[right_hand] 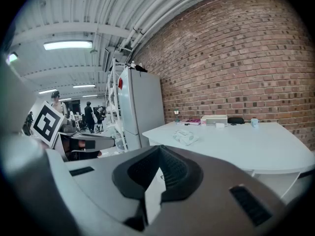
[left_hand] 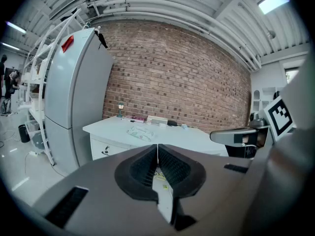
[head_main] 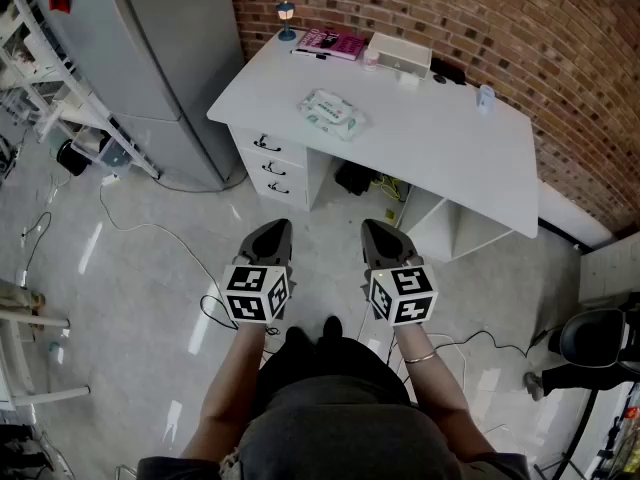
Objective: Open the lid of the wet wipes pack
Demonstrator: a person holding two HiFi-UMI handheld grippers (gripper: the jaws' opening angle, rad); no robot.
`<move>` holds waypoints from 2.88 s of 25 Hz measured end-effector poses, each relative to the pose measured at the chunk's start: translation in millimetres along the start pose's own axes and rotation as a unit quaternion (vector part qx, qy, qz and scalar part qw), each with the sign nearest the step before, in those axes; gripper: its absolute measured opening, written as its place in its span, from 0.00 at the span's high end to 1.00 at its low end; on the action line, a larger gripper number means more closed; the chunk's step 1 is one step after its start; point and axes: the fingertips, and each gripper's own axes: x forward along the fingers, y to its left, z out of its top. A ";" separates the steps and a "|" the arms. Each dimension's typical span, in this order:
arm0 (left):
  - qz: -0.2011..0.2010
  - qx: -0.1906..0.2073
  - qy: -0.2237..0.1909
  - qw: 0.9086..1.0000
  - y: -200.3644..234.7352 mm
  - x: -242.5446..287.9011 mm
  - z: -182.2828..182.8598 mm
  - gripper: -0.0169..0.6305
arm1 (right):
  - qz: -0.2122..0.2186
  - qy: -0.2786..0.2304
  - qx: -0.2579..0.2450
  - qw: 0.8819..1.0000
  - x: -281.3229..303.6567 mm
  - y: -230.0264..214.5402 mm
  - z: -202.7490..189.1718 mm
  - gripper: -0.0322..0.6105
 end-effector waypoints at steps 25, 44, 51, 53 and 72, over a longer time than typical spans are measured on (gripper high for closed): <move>0.014 0.018 0.000 1.000 -20.5 32.3 2.5 0.81 | 0.025 -0.012 0.013 1.000 12.1 -37.5 6.4 0.84; 0.020 0.012 0.005 1.000 0.6 73.1 8.0 0.75 | 0.033 0.003 -0.001 0.999 46.8 -54.2 10.3 0.74; 0.021 0.014 0.008 1.000 35.6 116.7 22.4 0.74 | 0.023 0.015 0.004 1.000 93.7 -70.3 18.0 0.72; 0.018 0.013 0.011 1.000 46.3 131.7 27.3 0.73 | 0.018 0.019 0.005 1.000 110.8 -76.2 20.6 0.72; -0.024 0.023 0.037 0.999 149.3 264.4 77.5 0.70 | -0.025 0.050 -0.020 0.998 264.6 -108.8 66.5 0.70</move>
